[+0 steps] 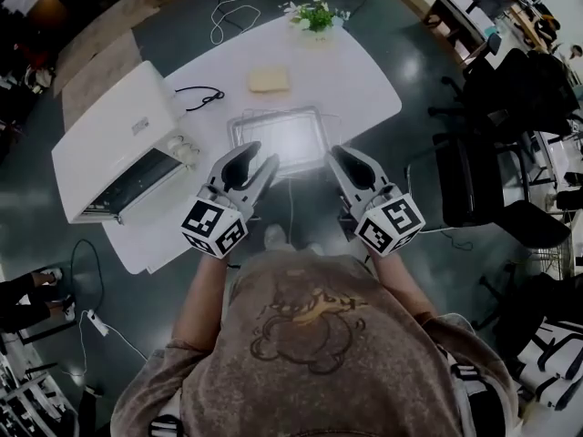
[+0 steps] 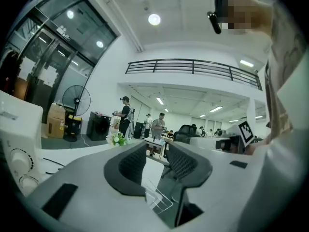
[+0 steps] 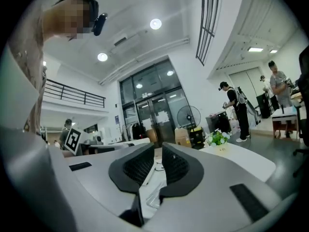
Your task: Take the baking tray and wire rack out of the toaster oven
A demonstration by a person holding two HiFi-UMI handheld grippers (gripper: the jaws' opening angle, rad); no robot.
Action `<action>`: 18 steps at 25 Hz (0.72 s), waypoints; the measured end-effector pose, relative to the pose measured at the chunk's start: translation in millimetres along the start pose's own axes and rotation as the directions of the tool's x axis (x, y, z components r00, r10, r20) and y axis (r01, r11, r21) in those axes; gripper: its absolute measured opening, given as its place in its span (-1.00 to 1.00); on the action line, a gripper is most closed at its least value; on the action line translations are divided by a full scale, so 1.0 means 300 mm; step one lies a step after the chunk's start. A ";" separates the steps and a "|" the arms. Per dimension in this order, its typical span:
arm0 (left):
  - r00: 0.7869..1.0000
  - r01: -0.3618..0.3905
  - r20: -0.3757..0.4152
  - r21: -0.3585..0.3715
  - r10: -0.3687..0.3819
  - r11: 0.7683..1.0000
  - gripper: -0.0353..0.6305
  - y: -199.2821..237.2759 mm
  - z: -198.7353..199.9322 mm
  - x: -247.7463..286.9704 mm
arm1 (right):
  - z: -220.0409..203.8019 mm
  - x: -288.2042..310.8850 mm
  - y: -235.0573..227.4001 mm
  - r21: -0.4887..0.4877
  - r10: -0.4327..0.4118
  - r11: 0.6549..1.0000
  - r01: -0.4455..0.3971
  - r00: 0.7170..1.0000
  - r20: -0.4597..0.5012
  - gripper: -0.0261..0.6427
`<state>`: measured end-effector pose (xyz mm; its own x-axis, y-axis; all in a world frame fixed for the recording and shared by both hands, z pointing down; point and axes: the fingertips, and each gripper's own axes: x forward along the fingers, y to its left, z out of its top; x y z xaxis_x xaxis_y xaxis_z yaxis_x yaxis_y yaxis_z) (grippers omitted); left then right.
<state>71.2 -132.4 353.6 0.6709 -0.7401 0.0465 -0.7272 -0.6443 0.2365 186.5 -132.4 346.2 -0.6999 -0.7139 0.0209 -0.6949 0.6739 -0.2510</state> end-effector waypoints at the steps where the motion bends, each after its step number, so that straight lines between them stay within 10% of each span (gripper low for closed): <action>1: 1.000 -0.004 -0.006 0.006 0.005 1.000 -0.55 -0.002 -0.011 0.000 | -0.007 -0.005 -0.002 0.001 -0.006 1.000 0.006 1.000 0.010 -0.82; 5: 1.000 0.007 -0.006 -0.031 -0.007 0.999 -0.84 -0.016 -0.067 0.005 | -0.062 -0.018 -0.007 0.006 -0.016 1.000 0.016 1.000 0.004 -0.90; 18: 0.992 -0.118 -0.043 -0.069 0.115 0.991 -0.88 0.046 -0.259 -0.017 | -0.269 -0.026 -0.057 0.046 -0.065 0.997 0.070 0.994 -0.087 -0.92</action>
<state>69.0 -122.4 432.1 0.5885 -0.8002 0.1155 -0.7894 -0.5379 0.2957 190.5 -123.0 428.6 -0.6647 -0.7372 0.1213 -0.7336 0.6132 -0.2930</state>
